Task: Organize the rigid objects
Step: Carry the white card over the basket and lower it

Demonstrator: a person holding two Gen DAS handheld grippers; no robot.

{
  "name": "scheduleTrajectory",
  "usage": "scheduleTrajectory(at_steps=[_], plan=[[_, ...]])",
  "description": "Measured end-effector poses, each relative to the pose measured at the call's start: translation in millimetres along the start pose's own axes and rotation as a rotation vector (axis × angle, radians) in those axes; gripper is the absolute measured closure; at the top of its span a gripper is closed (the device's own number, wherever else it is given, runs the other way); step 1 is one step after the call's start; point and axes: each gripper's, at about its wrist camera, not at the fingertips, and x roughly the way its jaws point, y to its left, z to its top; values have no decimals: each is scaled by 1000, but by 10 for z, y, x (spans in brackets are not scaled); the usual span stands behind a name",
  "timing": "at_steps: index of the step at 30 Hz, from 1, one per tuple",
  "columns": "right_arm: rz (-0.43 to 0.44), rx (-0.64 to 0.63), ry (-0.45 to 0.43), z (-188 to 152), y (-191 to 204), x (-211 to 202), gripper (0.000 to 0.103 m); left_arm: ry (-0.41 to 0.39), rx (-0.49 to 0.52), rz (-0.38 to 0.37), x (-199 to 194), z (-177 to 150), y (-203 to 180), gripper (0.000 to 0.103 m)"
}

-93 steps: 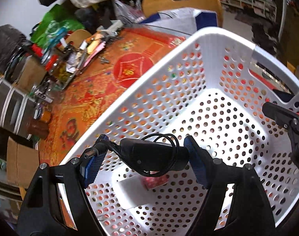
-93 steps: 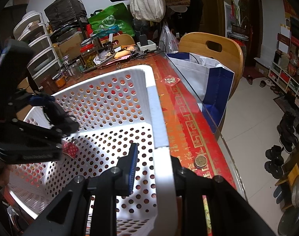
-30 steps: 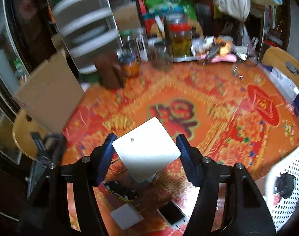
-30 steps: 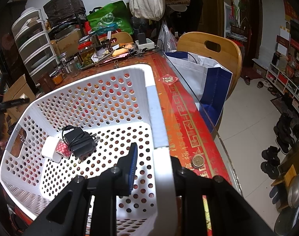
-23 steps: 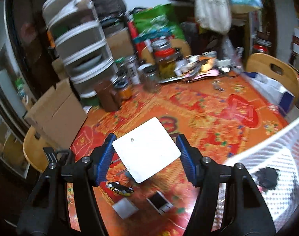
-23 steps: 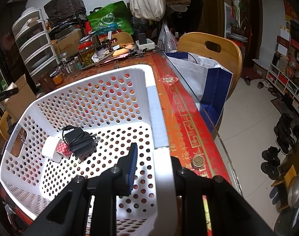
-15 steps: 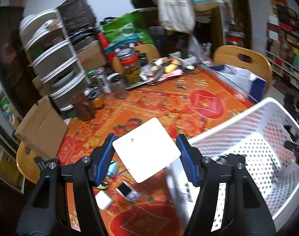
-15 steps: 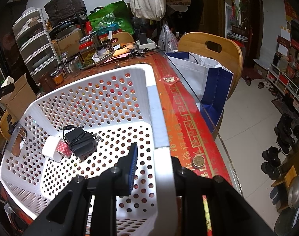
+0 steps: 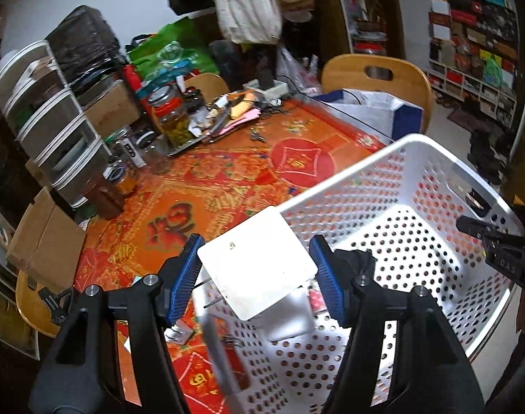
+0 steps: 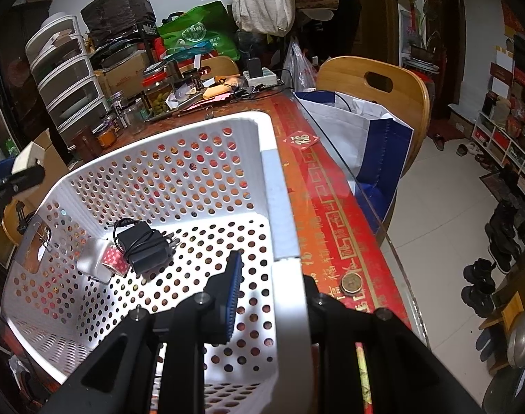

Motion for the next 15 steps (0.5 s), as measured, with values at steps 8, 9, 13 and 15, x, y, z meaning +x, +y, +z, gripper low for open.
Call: scheduleTrajectory(at_steps=[8,9,13,15], plan=[[4,2,-2,-1,0,3,81,49,71,-39,194,30,-374,42],[5,2,-2,-1,-1,2,81,55,84,-47,219,26,-441,42],[4,0,-1,1,1,4,81,74,105,-62,291,51,-590,42],[5,-1,-1,-1,7,2,80,81,109,-67,313,57,-606,42]])
